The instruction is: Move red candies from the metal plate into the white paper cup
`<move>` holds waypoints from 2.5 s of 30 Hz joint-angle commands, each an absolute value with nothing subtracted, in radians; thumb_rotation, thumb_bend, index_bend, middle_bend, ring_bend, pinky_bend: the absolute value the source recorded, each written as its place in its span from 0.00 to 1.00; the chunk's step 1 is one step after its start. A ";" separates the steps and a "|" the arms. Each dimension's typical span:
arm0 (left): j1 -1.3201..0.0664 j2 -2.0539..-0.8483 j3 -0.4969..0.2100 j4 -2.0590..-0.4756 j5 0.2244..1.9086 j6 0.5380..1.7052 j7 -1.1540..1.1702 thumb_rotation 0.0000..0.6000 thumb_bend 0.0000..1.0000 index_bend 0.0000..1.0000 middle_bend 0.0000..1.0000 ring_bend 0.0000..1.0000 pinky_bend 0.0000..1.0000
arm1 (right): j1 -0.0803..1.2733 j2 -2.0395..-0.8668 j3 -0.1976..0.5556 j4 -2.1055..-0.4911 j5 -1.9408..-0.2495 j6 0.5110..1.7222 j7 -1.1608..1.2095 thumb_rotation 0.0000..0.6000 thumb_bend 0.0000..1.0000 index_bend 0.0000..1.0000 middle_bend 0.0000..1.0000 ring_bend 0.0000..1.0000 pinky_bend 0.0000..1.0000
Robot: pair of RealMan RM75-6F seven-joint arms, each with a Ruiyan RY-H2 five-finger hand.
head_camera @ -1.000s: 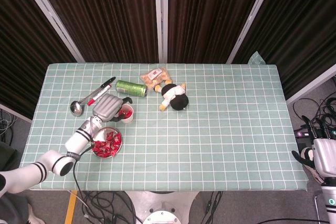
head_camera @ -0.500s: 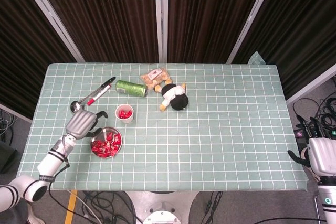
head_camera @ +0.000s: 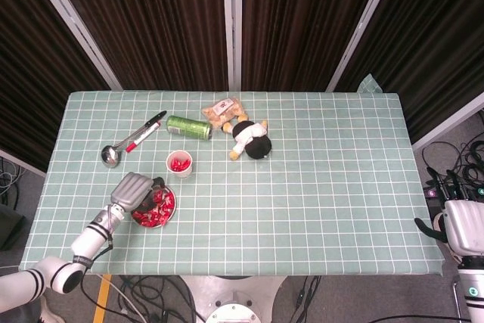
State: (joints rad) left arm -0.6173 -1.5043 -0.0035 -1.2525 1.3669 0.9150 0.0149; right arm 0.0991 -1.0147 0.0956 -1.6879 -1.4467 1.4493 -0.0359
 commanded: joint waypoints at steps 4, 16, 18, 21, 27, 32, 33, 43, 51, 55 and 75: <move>-0.606 -1.534 -0.021 -1.256 1.303 0.894 0.074 1.00 0.29 0.47 0.95 0.88 1.00 | 0.100 -1.017 0.097 -1.688 -1.445 1.449 -0.042 1.00 0.09 0.03 0.27 0.07 0.25; -0.613 -1.572 -0.043 -1.227 1.266 0.861 0.086 1.00 0.29 0.48 0.95 0.88 1.00 | 0.095 -1.013 0.096 -1.696 -1.443 1.457 -0.049 1.00 0.09 0.03 0.27 0.07 0.25; -0.608 -1.565 -0.046 -1.238 1.268 0.877 0.093 1.00 0.29 0.48 0.95 0.88 1.00 | 0.094 -1.012 0.096 -1.699 -1.441 1.457 -0.052 1.00 0.09 0.03 0.27 0.07 0.25; -0.602 -1.553 -0.045 -1.250 1.273 0.891 0.101 1.00 0.29 0.48 0.95 0.88 1.00 | 0.096 -1.012 0.096 -1.701 -1.440 1.453 -0.055 1.00 0.09 0.03 0.27 0.07 0.25; -0.606 -1.546 -0.041 -1.229 1.263 0.870 0.128 1.00 0.29 0.47 0.95 0.88 1.00 | 0.099 -1.013 0.098 -1.701 -1.437 1.449 -0.057 1.00 0.09 0.03 0.27 0.07 0.25; -0.608 -1.549 -0.039 -1.222 1.267 0.857 0.117 1.00 0.29 0.47 0.95 0.88 1.00 | 0.100 -1.014 0.097 -1.702 -1.437 1.447 -0.060 1.00 0.09 0.03 0.27 0.07 0.26; -0.609 -1.552 -0.040 -1.217 1.267 0.856 0.114 1.00 0.29 0.47 0.95 0.88 1.00 | 0.100 -1.014 0.097 -1.702 -1.436 1.446 -0.061 1.00 0.09 0.03 0.27 0.07 0.26; -0.614 -1.586 -0.045 -1.158 1.275 0.842 0.081 1.00 0.29 0.50 0.96 0.88 1.00 | 0.100 -1.011 0.098 -1.711 -1.431 1.447 -0.069 1.00 0.09 0.03 0.27 0.07 0.26; -0.603 -1.620 -0.046 -1.098 1.310 0.880 0.034 1.00 0.35 0.62 0.98 0.89 1.00 | 0.099 -1.009 0.098 -1.713 -1.432 1.449 -0.071 1.00 0.09 0.03 0.27 0.07 0.26; -0.599 -1.601 -0.051 -1.127 1.322 0.884 -0.025 1.00 0.37 0.64 0.98 0.90 1.00 | 0.099 -1.010 0.098 -1.711 -1.432 1.447 -0.069 1.00 0.08 0.03 0.27 0.07 0.26; -0.747 -1.519 -0.224 -1.240 1.313 0.893 -0.040 1.00 0.37 0.62 0.98 0.90 1.00 | 0.094 -1.015 0.097 -1.684 -1.431 1.450 -0.036 1.00 0.09 0.03 0.28 0.07 0.26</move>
